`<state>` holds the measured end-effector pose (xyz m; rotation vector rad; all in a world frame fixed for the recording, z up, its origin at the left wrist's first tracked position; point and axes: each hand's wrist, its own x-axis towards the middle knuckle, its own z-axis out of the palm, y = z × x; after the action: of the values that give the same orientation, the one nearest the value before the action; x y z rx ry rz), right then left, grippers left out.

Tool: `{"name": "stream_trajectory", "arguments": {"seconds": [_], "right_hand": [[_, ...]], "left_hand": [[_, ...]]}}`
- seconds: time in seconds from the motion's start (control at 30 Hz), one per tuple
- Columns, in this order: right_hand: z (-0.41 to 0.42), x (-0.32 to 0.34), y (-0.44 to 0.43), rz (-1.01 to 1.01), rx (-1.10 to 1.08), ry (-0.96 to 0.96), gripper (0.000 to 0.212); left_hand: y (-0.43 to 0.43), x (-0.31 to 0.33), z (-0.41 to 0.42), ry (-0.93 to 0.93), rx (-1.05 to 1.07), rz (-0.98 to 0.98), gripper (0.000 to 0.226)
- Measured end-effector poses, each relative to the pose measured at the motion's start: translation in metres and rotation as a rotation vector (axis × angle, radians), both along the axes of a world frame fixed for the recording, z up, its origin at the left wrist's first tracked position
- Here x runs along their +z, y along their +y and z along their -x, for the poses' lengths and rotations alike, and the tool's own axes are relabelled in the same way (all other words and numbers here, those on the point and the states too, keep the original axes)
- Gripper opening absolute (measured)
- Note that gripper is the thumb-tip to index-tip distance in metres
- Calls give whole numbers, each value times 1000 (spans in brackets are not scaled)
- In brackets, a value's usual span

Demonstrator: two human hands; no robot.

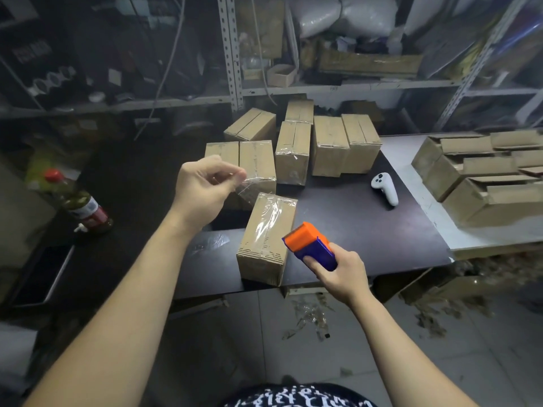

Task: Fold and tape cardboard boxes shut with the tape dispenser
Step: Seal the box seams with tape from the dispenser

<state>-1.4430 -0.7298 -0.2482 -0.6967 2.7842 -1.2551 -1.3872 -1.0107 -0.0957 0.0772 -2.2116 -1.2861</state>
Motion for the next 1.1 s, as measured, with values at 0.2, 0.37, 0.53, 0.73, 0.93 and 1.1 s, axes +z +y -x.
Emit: {"name": "stream_trajectory", "arguments": {"seconds": [0.2,0.37,0.53,0.73,0.93,1.1], "right_hand": [[2,3,-4,-5,-61,-43,40],[7,13,-15,-34,-181,-215,57],[11,31,-20,172,-180,-432,50],[48,34,-8,340,-577,-663,56],[68,7,-3,-166,-538,-461,42],[70,-25,-27,-273,-386,-356,25]], "left_hand": [[7,13,-4,68,-111,125,10],[28,17,-1,101,-276,318,14],[43,17,7,109,-336,383,11],[54,29,12,219,-280,309,7],[48,34,17,147,-222,163,4],[59,25,10,22,-232,-24,7]]}}
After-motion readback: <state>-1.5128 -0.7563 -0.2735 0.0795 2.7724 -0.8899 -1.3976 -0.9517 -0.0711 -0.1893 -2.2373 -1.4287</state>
